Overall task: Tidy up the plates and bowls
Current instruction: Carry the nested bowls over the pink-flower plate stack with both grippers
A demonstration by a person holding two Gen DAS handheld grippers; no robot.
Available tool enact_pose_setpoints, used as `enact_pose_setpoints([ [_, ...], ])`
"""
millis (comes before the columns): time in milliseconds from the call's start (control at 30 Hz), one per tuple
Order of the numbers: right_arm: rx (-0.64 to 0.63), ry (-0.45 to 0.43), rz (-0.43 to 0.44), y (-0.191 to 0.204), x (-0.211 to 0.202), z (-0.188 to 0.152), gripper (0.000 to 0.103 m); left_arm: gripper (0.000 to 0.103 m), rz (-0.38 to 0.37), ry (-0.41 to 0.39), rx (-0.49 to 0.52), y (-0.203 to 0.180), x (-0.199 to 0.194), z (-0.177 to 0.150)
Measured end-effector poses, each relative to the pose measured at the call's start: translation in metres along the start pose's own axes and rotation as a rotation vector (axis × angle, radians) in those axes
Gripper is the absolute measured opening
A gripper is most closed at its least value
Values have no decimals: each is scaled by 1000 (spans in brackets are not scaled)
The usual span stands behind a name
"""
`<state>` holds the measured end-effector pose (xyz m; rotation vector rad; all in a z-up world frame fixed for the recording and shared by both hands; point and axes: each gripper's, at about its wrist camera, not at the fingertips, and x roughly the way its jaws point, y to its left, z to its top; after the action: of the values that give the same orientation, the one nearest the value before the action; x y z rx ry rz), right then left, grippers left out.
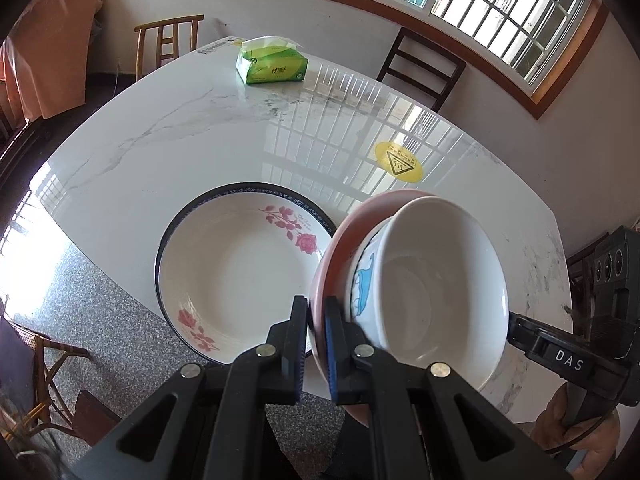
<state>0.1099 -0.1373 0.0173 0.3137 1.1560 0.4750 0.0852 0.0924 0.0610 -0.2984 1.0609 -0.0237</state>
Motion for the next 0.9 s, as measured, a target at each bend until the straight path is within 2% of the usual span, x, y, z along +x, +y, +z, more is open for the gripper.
enact_pose_setpoints([
  [900,-93,72,30,71,49,20,14,6,46,-37,-125,79,-15,17],
])
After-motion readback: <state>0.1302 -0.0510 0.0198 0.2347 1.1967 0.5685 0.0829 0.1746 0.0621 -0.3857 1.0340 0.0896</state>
